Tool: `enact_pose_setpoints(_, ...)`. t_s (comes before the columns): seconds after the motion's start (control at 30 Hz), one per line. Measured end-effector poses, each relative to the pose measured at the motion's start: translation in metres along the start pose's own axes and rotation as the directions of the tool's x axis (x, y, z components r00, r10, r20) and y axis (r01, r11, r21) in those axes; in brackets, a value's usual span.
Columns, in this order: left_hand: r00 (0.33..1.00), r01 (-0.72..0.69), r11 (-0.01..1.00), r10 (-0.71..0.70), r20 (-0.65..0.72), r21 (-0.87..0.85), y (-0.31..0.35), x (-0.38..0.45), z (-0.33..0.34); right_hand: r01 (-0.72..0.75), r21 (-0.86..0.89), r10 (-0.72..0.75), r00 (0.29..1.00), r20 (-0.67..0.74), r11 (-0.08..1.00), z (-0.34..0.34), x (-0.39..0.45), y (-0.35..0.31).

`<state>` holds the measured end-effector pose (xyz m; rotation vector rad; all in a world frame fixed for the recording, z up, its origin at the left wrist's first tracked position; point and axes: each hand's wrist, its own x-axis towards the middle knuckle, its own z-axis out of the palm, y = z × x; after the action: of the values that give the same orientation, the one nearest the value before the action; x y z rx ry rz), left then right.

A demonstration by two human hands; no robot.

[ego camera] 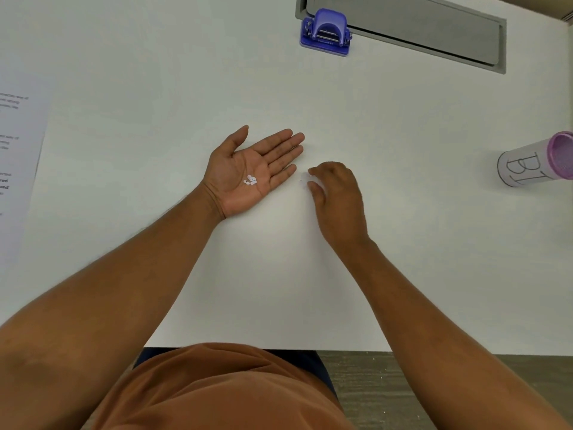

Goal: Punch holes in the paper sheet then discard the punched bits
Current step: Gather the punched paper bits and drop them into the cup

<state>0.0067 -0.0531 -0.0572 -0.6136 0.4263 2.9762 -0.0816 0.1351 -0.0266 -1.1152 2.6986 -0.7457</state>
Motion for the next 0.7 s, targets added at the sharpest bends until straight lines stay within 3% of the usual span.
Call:
enact_pose_setpoints(0.13, 0.999, 0.017, 0.999, -0.015, 0.040, -0.048, 0.001, -0.001, 0.001, 0.135, -0.202, -0.102, 0.981, 0.166, 0.970, 0.011, -0.008, -0.011)
enact_pose_setpoints(0.23, 0.998, 0.020, 0.997, -0.016, 0.065, -0.071, 0.001, -0.002, 0.002, 0.168, -0.181, -0.131, 0.971, 0.199, 0.969, 0.008, -0.013, -0.008)
enact_pose_setpoints(0.7, 0.986, 0.086, 0.989, -0.067, 0.151, -0.122, 0.001, 0.001, 0.004, 0.177, -0.165, -0.148, 0.973, 0.175, 0.970, 0.004, 0.004, -0.015)
